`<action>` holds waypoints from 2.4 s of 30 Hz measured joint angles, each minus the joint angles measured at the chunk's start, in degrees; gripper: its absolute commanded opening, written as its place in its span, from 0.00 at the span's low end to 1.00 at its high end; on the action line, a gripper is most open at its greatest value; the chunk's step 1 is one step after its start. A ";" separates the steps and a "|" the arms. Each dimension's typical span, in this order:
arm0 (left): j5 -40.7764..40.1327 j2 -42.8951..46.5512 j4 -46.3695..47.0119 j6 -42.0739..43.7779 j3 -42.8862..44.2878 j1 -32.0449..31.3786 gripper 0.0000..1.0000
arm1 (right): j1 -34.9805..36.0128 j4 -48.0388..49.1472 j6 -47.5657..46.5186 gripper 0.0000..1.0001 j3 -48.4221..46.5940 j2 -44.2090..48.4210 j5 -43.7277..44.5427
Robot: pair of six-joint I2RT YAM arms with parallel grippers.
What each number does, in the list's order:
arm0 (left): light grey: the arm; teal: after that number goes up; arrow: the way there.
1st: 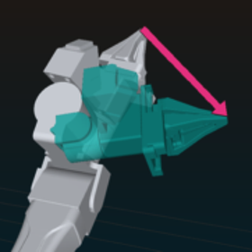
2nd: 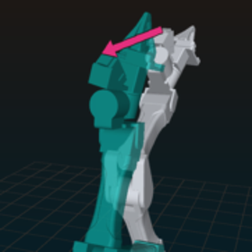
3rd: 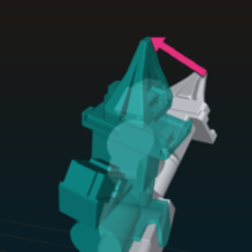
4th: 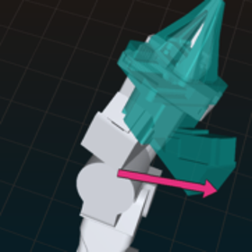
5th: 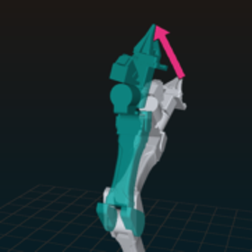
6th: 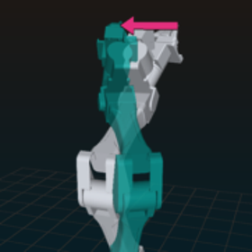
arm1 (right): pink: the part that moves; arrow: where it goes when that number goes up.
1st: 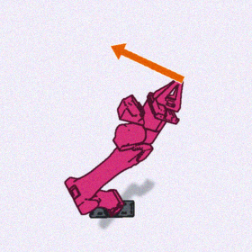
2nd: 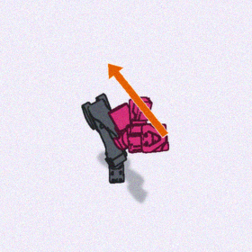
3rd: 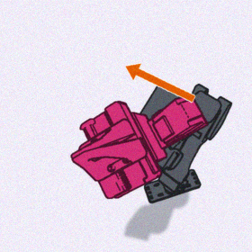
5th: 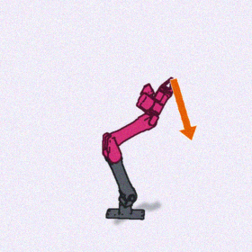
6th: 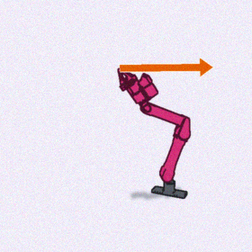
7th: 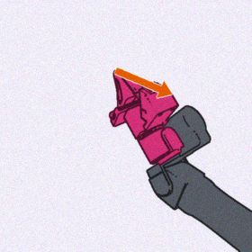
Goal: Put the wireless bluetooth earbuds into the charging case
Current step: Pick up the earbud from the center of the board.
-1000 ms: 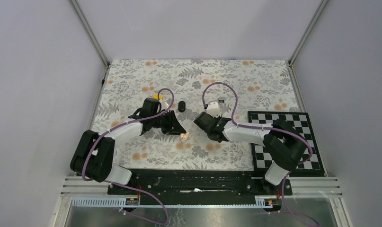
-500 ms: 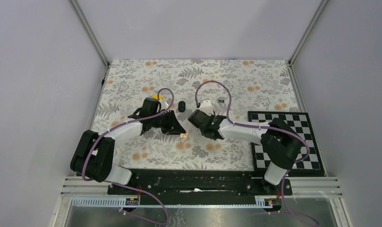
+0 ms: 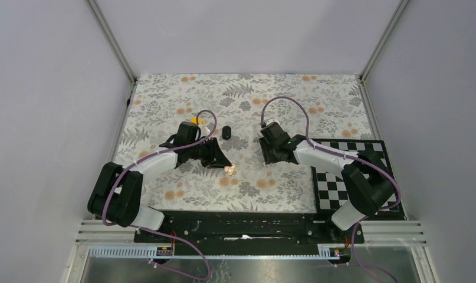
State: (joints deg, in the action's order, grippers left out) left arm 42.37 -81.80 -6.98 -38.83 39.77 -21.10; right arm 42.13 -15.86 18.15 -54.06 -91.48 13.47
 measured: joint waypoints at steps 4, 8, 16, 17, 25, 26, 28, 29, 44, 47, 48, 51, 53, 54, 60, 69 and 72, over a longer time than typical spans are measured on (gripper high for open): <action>-0.02 0.02 -0.02 -0.04 0.00 0.00 0.00 | -3.32 0.09 -4.26 0.50 -0.46 -0.20 -7.45; -0.07 0.57 -0.13 -0.11 0.00 0.00 0.00 | -3.39 -0.15 -7.45 0.48 -2.60 -3.30 -12.79; -0.17 1.62 -0.28 -0.22 0.00 0.00 0.00 | -3.41 -0.17 -10.45 0.40 -4.70 -8.39 -14.53; -0.17 1.62 -0.31 -0.24 0.00 0.00 0.00 | -3.41 -0.20 -10.60 0.40 -4.81 -8.74 -14.51; -0.17 1.62 -0.44 -0.24 0.00 0.00 0.00 | -3.39 -0.15 -11.10 0.35 -5.09 -9.62 -14.47; -0.17 1.64 -0.46 -0.24 0.00 0.00 0.00 | -3.39 -0.15 -11.19 0.34 -5.09 -9.62 -14.45; -0.20 1.64 -0.46 -0.24 0.00 0.00 0.00 | -3.30 -0.17 -11.41 0.34 -5.09 -9.64 -14.12; -0.17 1.64 -0.46 -0.24 0.00 0.00 0.00 | -3.19 -0.17 -11.50 0.36 -5.09 -9.66 -13.92; -0.17 1.64 -0.46 -0.24 0.00 0.00 0.00 | 0.66 -0.87 -14.14 0.37 -5.14 -9.86 -7.41; -0.17 1.64 -0.46 -0.26 0.00 0.00 0.00 | 0.81 -1.14 -14.27 0.35 -5.16 -9.88 -6.91; -0.17 1.64 -0.46 -0.26 0.00 0.00 0.00 | 0.83 -1.22 -14.29 0.35 -5.20 -9.90 -6.86; -0.17 1.62 -0.46 -0.26 0.00 0.00 0.00 | 0.85 -1.51 -14.25 0.34 -5.38 -10.05 -6.58; -0.15 1.62 -0.46 -0.26 0.02 0.00 0.00 | 0.85 -1.75 -14.23 0.35 -5.73 -10.32 -6.47; -0.17 1.62 -0.46 -0.28 0.02 0.00 0.00 | 0.85 -1.86 -14.23 0.35 -5.97 -10.49 -6.43; -0.17 1.62 -0.46 -0.28 0.02 0.00 0.00 | 0.85 -1.90 -14.25 0.35 -6.97 -11.37 -6.40; -0.15 1.62 -0.46 -0.28 0.02 0.00 0.00 | 1.27 -1.86 -14.25 0.35 -7.61 -11.91 -5.75; -0.15 1.62 -0.46 -0.28 0.02 0.00 0.00 | 1.49 -1.88 -14.27 0.39 -7.61 -11.91 -5.05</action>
State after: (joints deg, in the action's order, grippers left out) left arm 42.22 -80.18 -7.44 -39.11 39.79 -21.10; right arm 43.62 -17.74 3.88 -61.67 -103.39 8.43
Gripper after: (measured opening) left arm 0.271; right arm 0.353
